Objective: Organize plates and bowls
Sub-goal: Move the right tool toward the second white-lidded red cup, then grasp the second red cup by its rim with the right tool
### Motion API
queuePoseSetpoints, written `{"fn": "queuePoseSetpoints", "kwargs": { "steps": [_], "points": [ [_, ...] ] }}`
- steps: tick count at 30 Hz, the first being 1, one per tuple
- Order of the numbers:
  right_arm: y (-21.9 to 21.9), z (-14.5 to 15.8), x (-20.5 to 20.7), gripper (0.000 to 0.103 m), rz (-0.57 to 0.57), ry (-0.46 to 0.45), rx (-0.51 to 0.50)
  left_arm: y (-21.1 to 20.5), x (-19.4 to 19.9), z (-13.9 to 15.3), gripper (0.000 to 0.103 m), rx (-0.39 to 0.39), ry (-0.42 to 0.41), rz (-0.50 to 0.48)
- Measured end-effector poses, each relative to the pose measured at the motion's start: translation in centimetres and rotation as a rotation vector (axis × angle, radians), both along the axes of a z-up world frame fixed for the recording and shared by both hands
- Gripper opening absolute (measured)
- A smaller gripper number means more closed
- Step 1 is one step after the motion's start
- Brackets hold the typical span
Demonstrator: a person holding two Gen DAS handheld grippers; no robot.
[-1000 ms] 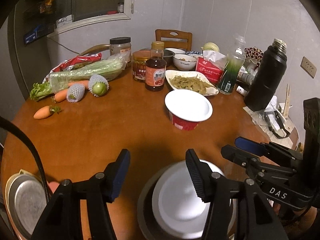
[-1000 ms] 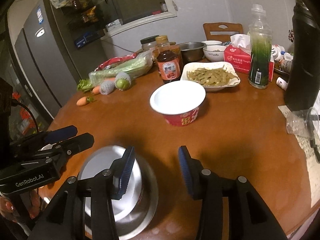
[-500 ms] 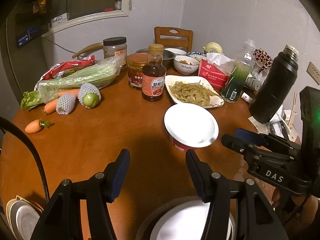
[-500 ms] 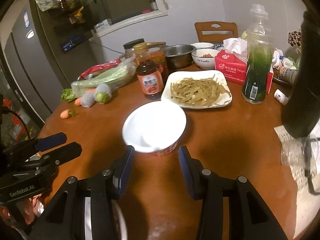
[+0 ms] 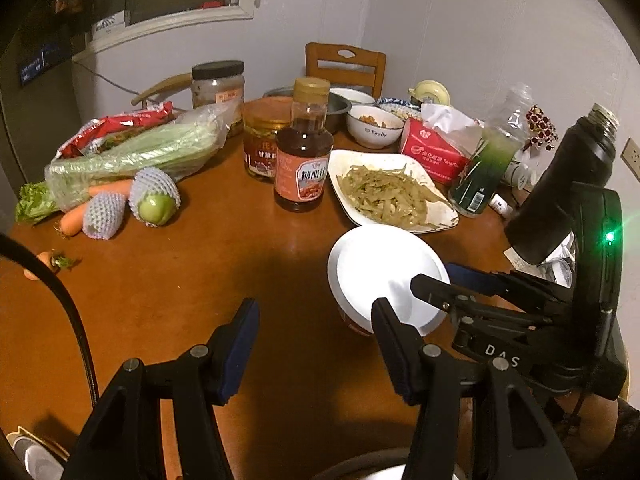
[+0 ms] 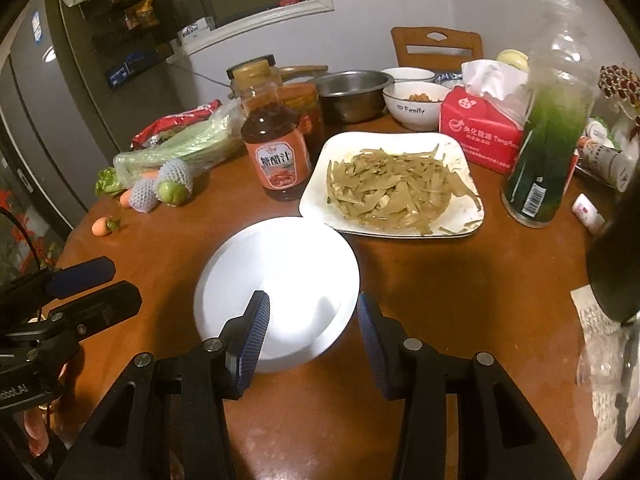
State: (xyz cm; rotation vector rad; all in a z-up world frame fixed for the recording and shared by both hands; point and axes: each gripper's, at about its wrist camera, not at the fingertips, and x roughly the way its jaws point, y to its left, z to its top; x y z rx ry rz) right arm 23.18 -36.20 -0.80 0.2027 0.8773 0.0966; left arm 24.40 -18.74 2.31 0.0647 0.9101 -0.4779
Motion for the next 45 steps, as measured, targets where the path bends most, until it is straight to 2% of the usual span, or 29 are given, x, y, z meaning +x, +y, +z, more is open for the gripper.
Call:
{"fn": "queuePoseSetpoints", "kwargs": {
  "steps": [5, 13, 25, 30, 45],
  "points": [
    [0.1, -0.9, 0.8, 0.047, 0.020, 0.015, -0.002, -0.3, 0.7, -0.8, 0.058, -0.001, 0.022, -0.002],
    [1.4, -0.8, 0.8, 0.046, 0.087, -0.001, -0.041, 0.1, 1.6, -1.6, 0.058, -0.016, 0.055, 0.006],
    [4.0, -1.0, 0.6, 0.045, 0.176, 0.006, -0.035, 1.6, 3.0, -2.9, 0.057, -0.043, 0.111, 0.046],
    [4.9, -0.9, 0.6, 0.045, 0.199, 0.002, -0.034, 1.6, 3.3, -3.3, 0.047, -0.059, 0.125, 0.022],
    [6.7, 0.5, -0.5, 0.044, 0.220, -0.028, -0.054, 2.7, 1.2, -1.1, 0.047, -0.057, 0.061, 0.030]
  ]
}}
